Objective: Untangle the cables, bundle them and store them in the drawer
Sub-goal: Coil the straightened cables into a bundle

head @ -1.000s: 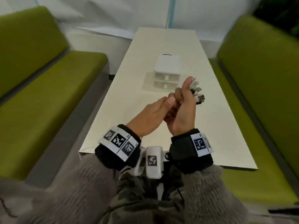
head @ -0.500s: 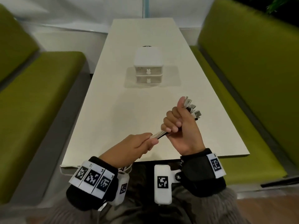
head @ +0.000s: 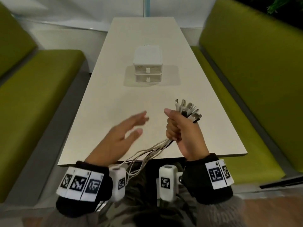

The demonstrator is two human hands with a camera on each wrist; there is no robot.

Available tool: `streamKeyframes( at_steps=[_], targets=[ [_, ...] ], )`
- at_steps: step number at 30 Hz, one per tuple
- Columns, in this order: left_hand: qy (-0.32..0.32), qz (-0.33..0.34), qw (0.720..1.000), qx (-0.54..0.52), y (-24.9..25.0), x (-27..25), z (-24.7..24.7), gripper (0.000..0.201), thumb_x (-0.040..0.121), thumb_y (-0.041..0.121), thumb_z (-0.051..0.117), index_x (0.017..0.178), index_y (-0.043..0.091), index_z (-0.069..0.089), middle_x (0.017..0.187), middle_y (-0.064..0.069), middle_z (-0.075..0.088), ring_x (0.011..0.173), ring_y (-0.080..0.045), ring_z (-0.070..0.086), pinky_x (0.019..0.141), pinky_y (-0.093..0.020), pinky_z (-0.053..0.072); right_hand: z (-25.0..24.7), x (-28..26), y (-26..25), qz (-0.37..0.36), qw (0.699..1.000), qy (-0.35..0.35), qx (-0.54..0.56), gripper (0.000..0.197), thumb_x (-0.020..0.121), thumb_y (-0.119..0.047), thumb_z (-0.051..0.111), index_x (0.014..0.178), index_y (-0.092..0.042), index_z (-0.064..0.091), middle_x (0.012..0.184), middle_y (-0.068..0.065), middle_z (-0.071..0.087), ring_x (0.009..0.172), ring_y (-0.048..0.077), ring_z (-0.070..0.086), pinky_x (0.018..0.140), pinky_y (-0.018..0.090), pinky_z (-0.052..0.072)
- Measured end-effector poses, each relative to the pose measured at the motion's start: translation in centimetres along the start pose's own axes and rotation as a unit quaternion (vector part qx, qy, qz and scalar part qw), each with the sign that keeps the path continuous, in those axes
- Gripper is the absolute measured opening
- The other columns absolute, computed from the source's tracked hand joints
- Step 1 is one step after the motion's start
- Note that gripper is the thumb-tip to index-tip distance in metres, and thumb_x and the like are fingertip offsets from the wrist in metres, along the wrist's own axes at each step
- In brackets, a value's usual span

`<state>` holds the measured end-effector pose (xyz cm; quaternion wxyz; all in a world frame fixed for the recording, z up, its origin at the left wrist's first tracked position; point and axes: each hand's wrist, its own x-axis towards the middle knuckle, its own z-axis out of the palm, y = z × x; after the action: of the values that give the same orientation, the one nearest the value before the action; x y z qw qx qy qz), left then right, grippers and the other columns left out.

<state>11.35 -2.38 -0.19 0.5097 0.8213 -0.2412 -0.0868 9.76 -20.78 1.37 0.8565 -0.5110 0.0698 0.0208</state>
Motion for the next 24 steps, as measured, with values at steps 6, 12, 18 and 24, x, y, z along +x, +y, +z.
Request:
streamKeyframes(
  at_steps=[6,12,18,24],
  targets=[
    [0.014,0.086,0.987,0.137,7.4,5.5,-3.2,0.046,0.099,0.039,0.034,0.141,0.021,0.038,0.143,0.008,0.044,0.125,0.006,0.038,0.103,-0.006,0.028,5.2,2.1,0.1,-0.059,0.978,-0.070,-0.187,0.037,0.085,-0.001,0.053,0.055,-0.016,0.036,0.042,-0.005,0.031,0.038,0.009,0.025,0.045,0.023,0.024],
    [-0.038,0.104,0.951,0.289,7.8,3.9,-5.6,0.045,0.100,0.042,0.027,0.132,0.019,0.050,0.130,0.003,0.056,0.117,-0.005,0.050,0.102,-0.025,0.037,9.1,2.7,0.9,-0.090,0.937,-0.116,-0.316,0.029,0.094,-0.004,0.044,0.067,-0.013,0.043,0.056,0.002,0.040,0.052,0.013,0.040,0.052,0.028,0.035],
    [0.142,-0.042,0.972,-0.184,6.1,2.1,-8.8,0.120,0.053,0.084,0.053,0.146,0.014,0.023,0.141,0.006,0.041,0.139,-0.015,0.029,0.105,-0.026,0.031,11.7,3.0,-1.2,-0.038,0.979,-0.185,-0.074,0.045,0.092,-0.007,0.055,0.054,-0.020,0.034,0.044,-0.007,0.023,0.041,0.011,0.017,0.045,0.025,0.017],
    [-0.002,-0.126,0.990,-0.064,-3.0,-3.6,-3.8,0.018,0.091,0.028,0.059,0.087,0.011,0.058,0.073,0.010,0.063,0.070,-0.001,0.060,0.070,-0.022,0.048,12.5,4.0,-2.7,0.005,0.974,-0.225,0.035,0.054,0.098,-0.021,0.046,0.047,-0.024,0.028,0.040,-0.008,0.017,0.036,0.009,0.012,0.040,0.022,0.016]
  ],
)
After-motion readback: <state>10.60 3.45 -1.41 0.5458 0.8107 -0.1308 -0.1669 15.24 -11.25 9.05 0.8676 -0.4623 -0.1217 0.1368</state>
